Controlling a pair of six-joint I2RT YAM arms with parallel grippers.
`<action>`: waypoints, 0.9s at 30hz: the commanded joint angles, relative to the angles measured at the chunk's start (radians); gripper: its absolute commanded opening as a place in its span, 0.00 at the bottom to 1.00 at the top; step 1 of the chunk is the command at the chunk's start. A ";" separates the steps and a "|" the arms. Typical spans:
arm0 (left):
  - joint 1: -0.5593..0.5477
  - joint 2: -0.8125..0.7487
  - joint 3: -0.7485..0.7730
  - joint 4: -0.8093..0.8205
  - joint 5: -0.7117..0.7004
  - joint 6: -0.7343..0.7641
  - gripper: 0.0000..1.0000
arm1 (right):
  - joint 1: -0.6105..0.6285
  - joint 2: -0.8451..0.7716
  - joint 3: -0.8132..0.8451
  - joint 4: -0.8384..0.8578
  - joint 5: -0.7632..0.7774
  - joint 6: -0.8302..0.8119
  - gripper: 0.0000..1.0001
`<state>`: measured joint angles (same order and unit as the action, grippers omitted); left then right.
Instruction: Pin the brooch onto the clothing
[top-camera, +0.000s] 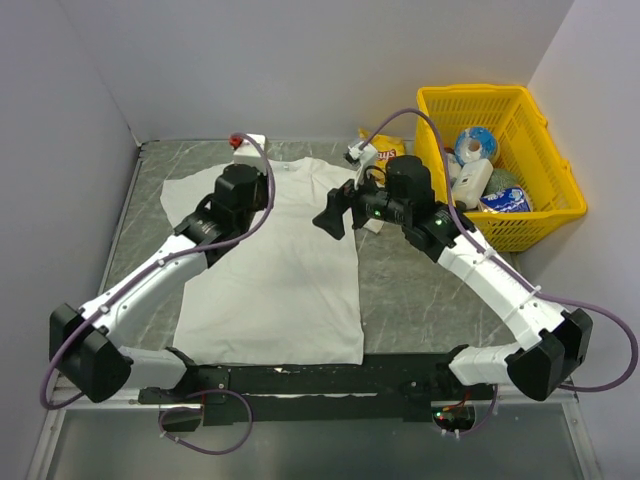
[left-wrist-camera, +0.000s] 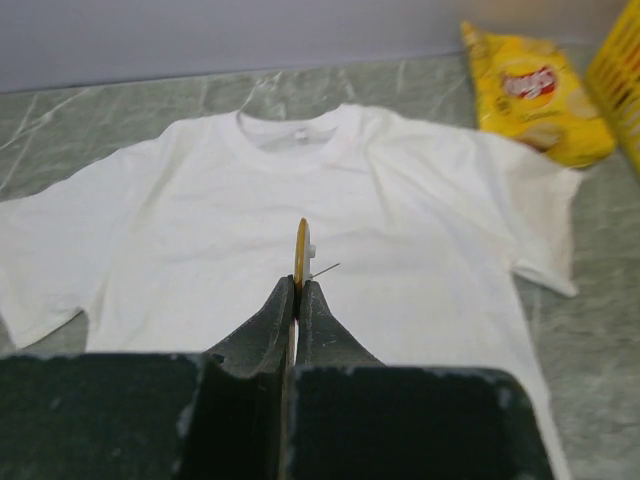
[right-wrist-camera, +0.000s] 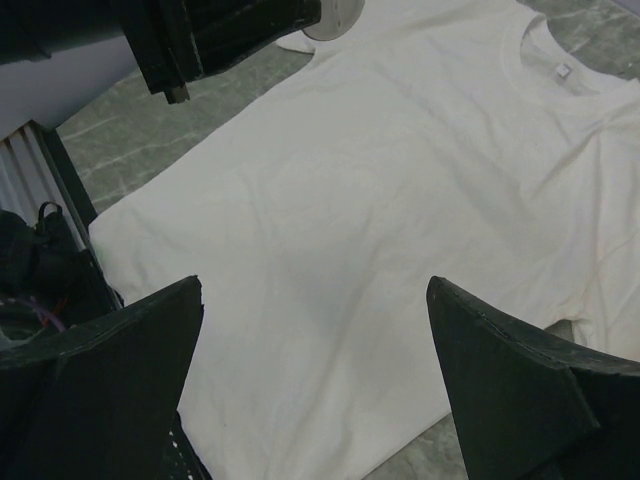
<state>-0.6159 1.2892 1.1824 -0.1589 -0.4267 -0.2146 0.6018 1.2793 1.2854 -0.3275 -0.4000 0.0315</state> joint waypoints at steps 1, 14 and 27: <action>0.001 0.054 0.051 -0.044 -0.121 0.043 0.01 | -0.048 0.034 -0.008 0.039 -0.005 0.070 1.00; 0.001 0.160 0.095 -0.094 -0.127 0.040 0.01 | -0.115 0.080 -0.015 0.041 -0.109 0.139 1.00; 0.083 0.127 -0.024 0.094 -0.120 0.158 0.01 | -0.122 0.110 -0.006 0.062 -0.181 0.142 1.00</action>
<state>-0.5861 1.4536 1.2030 -0.1749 -0.5507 -0.1131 0.4881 1.3788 1.2682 -0.3199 -0.5308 0.1604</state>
